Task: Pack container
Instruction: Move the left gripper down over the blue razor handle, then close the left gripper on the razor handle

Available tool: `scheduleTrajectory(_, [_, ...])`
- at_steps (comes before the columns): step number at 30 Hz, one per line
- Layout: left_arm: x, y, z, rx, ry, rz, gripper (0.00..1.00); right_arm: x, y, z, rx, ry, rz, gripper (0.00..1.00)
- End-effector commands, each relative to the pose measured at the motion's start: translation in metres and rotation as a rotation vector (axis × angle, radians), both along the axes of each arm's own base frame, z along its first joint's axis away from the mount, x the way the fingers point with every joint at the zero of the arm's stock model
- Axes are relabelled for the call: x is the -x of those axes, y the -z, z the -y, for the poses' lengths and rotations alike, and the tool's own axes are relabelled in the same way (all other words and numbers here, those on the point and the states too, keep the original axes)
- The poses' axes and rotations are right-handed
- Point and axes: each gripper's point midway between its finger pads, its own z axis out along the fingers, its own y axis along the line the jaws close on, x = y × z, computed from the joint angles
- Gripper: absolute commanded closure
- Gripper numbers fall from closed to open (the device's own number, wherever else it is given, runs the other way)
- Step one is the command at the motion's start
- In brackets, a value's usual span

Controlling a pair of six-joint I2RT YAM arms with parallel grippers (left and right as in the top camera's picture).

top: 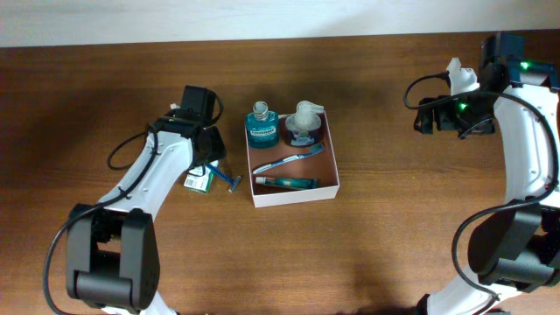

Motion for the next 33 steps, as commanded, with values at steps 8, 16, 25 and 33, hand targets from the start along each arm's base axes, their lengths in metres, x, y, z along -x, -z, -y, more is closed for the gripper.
scheduleTrajectory(8, [0.006,0.017,-0.008,-0.01,-0.098,-0.006,0.53,0.0,-0.011,0.003,0.012,0.012,0.03,0.01])
scheduleTrajectory(16, [0.004,0.017,-0.011,-0.027,-0.104,0.006,0.55,0.0,-0.011,0.003,0.012,0.012,0.03,0.01])
scheduleTrajectory(25, [0.004,0.026,-0.011,-0.032,-0.104,-0.01,0.56,0.0,-0.011,0.003,0.012,0.012,0.03,0.02])
scheduleTrajectory(33, [0.007,0.04,-0.012,-0.042,-0.104,-0.047,0.67,0.0,-0.011,0.003,0.012,0.012,0.03,0.02])
